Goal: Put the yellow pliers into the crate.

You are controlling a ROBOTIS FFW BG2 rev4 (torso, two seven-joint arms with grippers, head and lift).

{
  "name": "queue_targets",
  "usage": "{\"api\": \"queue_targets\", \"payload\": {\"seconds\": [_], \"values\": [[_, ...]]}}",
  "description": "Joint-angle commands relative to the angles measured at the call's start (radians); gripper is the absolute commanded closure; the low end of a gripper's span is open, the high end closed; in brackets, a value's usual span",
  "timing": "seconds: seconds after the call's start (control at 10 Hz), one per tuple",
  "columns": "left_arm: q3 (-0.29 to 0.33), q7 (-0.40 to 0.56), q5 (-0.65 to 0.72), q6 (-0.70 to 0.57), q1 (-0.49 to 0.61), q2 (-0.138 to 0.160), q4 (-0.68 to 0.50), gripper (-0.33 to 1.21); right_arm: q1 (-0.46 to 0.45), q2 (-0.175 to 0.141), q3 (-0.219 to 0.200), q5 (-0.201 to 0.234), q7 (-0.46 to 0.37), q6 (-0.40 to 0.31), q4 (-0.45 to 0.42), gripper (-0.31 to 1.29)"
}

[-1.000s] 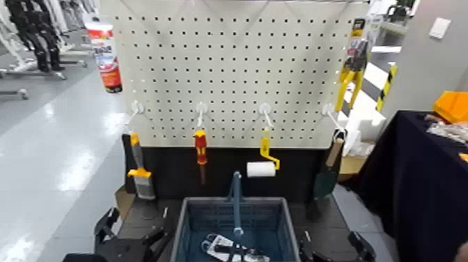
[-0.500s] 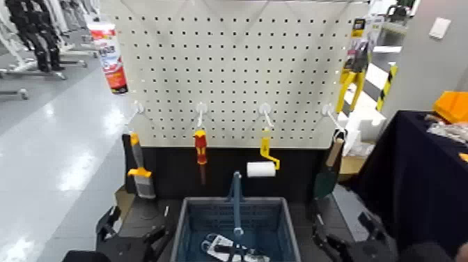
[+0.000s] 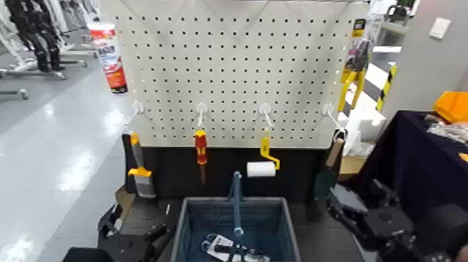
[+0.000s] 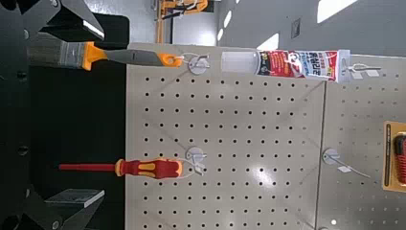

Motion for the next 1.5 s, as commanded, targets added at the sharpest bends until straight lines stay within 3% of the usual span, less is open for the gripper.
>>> {"api": "queue_targets", "payload": {"seconds": [0.1, 0.5, 0.8, 1.0, 1.2, 1.4, 1.5], "values": [[-0.003, -0.005, 0.001, 0.005, -0.005, 0.000, 0.000, 0.15, -0.081, -0.006, -0.071, 0.002, 0.084, 0.055, -0.009, 0.15], [0.000, -0.023, 0.001, 0.010, -0.012, -0.006, 0.005, 0.15, -0.220, -0.033, -0.137, 0.020, 0.236, 0.154, -0.002, 0.15], [0.000, -0.031, 0.001, 0.010, -0.017, -0.008, 0.006, 0.15, -0.338, -0.078, -0.170, 0.029, 0.328, 0.183, 0.056, 0.15], [0.000, -0.035, 0.003, 0.011, -0.018, -0.008, 0.008, 0.15, -0.417, -0.104, -0.170, -0.023, 0.385, 0.176, 0.132, 0.15], [-0.001, -0.037, 0.001, 0.013, -0.023, -0.008, 0.008, 0.15, -0.514, -0.136, -0.180, -0.035, 0.475, 0.217, 0.184, 0.15], [-0.001, -0.041, 0.000, 0.014, -0.025, -0.014, 0.009, 0.15, -0.585, -0.180, -0.176, -0.038, 0.529, 0.239, 0.219, 0.15], [0.000, -0.045, 0.000, 0.016, -0.025, -0.015, 0.009, 0.15, -0.611, -0.196, -0.173, -0.060, 0.541, 0.243, 0.242, 0.15]]}}
